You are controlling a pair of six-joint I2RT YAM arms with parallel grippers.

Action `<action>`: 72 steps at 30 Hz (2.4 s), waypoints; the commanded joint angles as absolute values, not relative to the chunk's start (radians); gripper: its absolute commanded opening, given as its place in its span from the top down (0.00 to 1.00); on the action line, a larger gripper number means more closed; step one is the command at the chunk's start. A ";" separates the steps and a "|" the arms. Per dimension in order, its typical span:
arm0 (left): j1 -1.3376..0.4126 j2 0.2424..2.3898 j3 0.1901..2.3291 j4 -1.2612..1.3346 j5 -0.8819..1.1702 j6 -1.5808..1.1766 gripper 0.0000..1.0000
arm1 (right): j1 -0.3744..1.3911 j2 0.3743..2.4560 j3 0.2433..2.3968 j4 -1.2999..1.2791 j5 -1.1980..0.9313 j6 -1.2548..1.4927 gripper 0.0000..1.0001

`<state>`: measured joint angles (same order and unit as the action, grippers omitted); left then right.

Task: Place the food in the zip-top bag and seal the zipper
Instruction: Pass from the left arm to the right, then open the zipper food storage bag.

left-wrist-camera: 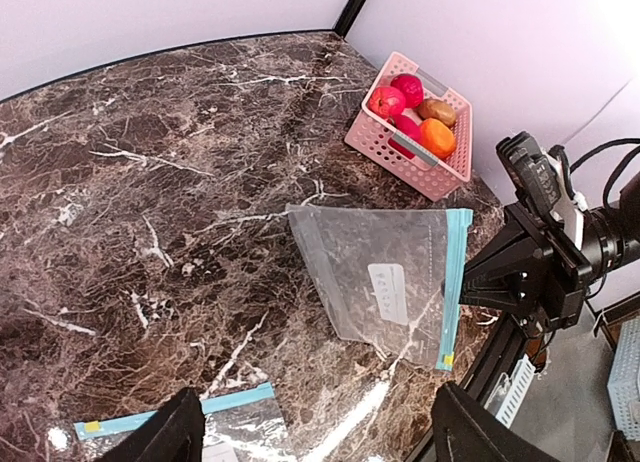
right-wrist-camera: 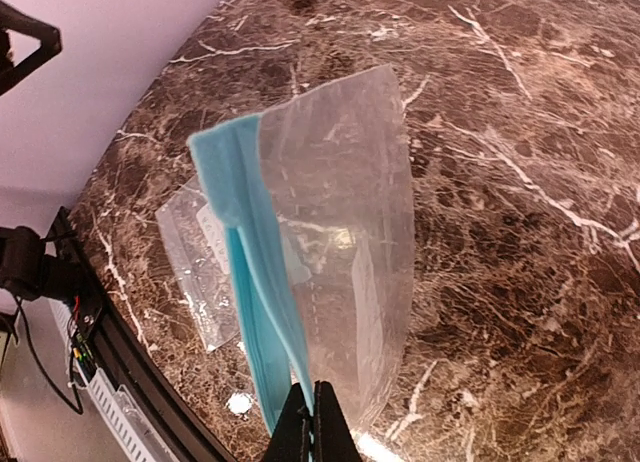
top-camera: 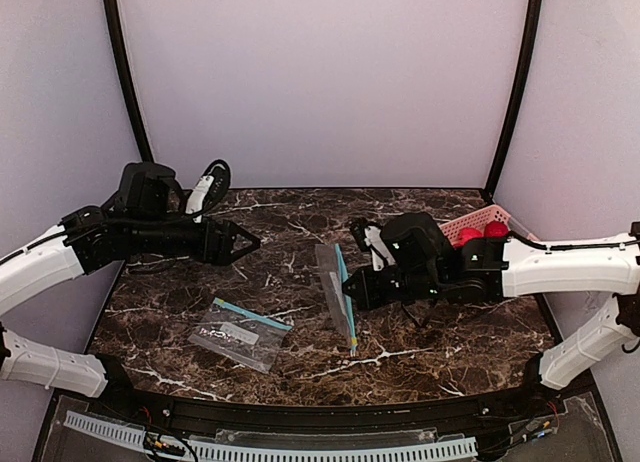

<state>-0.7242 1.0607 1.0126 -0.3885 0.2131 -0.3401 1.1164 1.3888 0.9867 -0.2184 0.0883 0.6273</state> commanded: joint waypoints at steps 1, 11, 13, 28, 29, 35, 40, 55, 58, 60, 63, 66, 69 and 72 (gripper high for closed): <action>-0.779 1.091 0.983 -0.312 0.207 -0.435 0.21 | 1.115 1.394 1.045 -0.340 0.213 0.697 1.00; -0.931 1.207 0.891 0.006 0.223 -0.633 0.21 | 1.117 1.480 1.118 -0.292 0.152 0.734 1.00; -0.946 1.225 0.874 0.033 0.221 -0.648 0.21 | 1.118 1.485 1.126 -0.279 0.143 0.739 1.00; -0.973 1.415 0.867 0.185 0.332 -0.727 0.27 | 1.120 1.519 1.152 -0.270 0.122 0.742 1.00; -0.973 1.428 0.871 0.185 0.333 -0.725 0.28 | 1.120 1.519 1.152 -0.269 0.120 0.742 1.00; -0.974 1.478 0.914 0.119 0.311 -0.688 0.33 | 1.119 1.520 1.150 -0.270 0.120 0.737 1.00; -0.977 1.511 0.938 0.083 0.283 -0.680 0.41 | 1.119 1.528 1.154 -0.270 0.119 0.734 1.00; -0.981 1.528 0.976 -0.057 0.148 -0.651 0.69 | 1.120 1.535 1.148 -0.295 0.149 0.736 1.00; -0.983 1.537 0.983 -0.057 0.145 -0.654 0.75 | 1.119 1.540 1.152 -0.307 0.158 0.736 1.00; -0.983 1.540 0.987 -0.041 0.152 -0.657 0.82 | 1.120 1.543 1.155 -0.312 0.163 0.736 1.00; -0.983 1.546 0.989 -0.007 0.160 -0.662 0.89 | 1.119 1.547 1.159 -0.324 0.172 0.738 1.00; -0.983 1.543 0.987 -0.004 0.149 -0.665 0.98 | 1.121 1.553 1.178 -0.377 0.209 0.756 1.00; -0.983 1.517 0.970 0.009 0.123 -0.667 0.99 | 1.123 1.553 1.194 -0.442 0.265 0.779 1.00; -0.982 1.483 0.942 0.013 0.057 -0.663 0.99 | 1.125 1.545 1.196 -0.491 0.310 0.799 1.00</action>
